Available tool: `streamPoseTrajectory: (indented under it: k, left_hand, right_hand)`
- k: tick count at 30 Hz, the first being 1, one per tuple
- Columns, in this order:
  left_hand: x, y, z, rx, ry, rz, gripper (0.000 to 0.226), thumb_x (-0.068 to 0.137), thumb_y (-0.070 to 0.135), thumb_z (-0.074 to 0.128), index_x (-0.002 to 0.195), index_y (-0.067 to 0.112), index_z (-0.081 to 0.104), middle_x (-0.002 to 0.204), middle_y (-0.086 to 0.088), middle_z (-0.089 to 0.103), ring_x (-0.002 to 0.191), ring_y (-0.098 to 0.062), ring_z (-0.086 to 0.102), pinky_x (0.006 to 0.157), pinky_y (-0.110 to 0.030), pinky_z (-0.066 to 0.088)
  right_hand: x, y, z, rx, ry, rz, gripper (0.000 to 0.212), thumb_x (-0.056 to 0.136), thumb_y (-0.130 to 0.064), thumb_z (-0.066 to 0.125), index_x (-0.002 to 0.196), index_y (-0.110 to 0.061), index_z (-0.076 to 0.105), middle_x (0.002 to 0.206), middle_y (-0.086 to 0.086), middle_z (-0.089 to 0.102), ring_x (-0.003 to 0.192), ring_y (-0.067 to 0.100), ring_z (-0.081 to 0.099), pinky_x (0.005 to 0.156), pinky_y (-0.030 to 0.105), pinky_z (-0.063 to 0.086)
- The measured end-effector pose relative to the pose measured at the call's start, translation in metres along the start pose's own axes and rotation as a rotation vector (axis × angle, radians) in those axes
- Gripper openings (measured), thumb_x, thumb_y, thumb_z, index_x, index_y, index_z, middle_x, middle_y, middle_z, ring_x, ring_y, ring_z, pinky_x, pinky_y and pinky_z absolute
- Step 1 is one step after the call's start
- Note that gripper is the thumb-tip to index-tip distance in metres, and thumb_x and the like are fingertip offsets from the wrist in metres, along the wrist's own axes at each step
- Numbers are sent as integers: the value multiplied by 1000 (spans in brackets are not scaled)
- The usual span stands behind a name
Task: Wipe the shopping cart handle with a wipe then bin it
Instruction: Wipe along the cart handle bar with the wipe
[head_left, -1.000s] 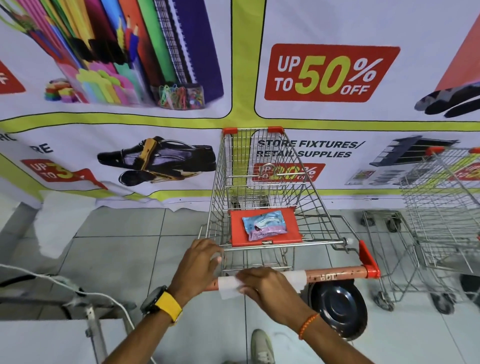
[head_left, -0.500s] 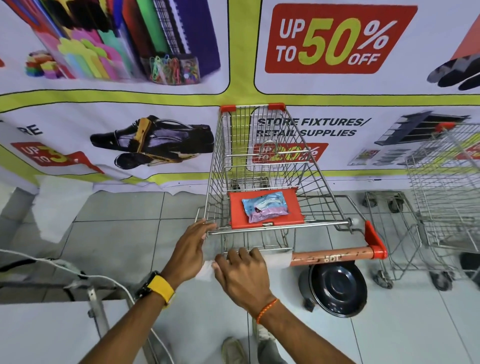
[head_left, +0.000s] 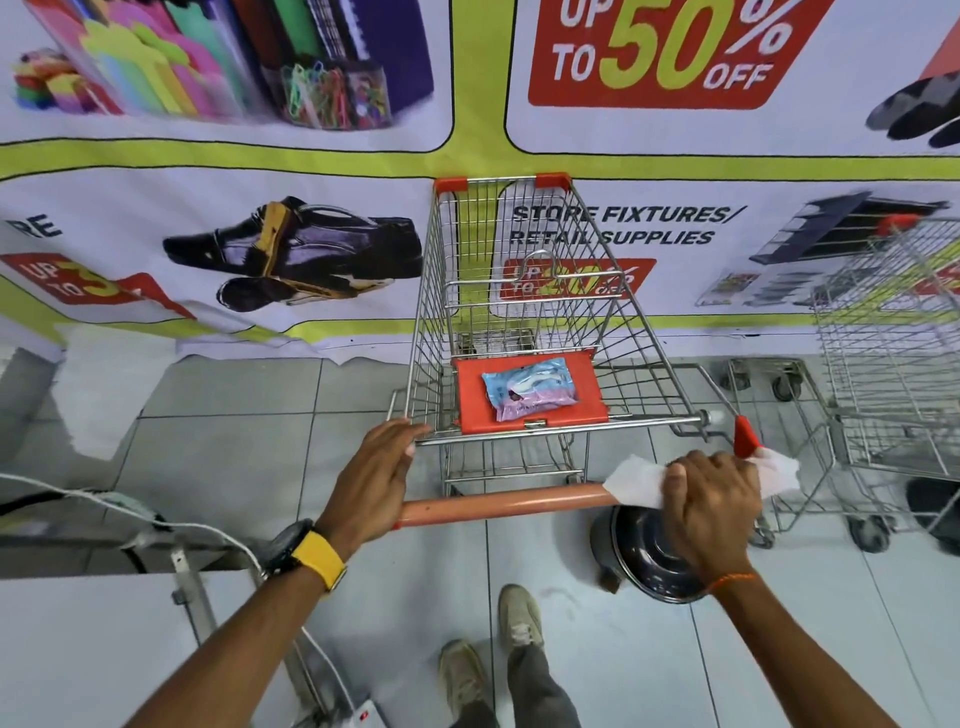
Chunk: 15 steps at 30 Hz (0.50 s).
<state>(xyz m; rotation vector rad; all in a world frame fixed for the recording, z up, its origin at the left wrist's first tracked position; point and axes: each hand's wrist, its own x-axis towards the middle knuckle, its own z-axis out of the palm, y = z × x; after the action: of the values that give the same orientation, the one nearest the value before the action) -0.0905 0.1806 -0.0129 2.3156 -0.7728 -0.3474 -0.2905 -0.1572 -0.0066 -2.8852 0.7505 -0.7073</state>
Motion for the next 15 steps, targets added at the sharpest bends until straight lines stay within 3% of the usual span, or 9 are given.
streamPoseTrajectory:
  k: [5,10,15]
  left_hand:
    - [-1,5,2,-104,40,-27,50,101,43,24,131,23,58,134,-2,60,133,-20,45,112,-31,33]
    - [1,1,0,-193,61,-33,45,102,40,27,131,24,58,129,1,62,127,-17,50,108,-37,41]
    - [2,-2,2,-254,74,-29,43,102,38,28,131,24,57,125,-1,65,124,-17,55,106,-38,43]
  right_hand:
    - [-10,-46,6,-11,3,89,37,94,-25,42,68,-10,64,73,10,68,74,32,52,83,46,37]
    - [-23,-140,15,18,-171,-27,31,94,-33,46,76,-19,67,80,2,69,79,30,57,84,46,39]
    - [-42,-203,20,113,-255,-205,22,99,-43,47,100,-29,64,91,-2,64,85,27,56,84,45,39]
